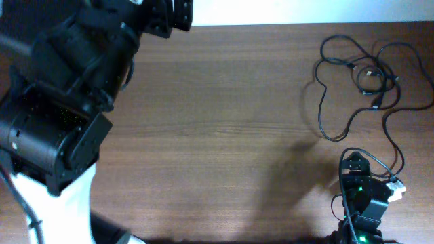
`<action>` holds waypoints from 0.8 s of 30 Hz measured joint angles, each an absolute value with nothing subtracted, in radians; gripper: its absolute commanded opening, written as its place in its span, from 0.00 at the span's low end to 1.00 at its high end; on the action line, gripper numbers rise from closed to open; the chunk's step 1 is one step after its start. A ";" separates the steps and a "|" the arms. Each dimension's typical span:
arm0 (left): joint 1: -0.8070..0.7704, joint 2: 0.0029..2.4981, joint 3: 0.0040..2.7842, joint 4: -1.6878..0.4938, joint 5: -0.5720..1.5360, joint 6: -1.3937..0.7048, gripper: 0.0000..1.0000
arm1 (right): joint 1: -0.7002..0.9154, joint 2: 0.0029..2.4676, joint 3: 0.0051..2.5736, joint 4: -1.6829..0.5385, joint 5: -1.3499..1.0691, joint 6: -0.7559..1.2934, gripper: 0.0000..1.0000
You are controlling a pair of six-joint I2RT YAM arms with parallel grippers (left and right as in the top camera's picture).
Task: Untangle cables
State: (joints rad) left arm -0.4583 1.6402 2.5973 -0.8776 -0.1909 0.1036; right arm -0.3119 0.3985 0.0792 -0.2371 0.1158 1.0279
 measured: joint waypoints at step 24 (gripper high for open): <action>-0.013 0.026 0.015 0.458 -0.150 -0.065 0.99 | -0.312 0.405 0.081 -0.241 0.125 1.025 0.99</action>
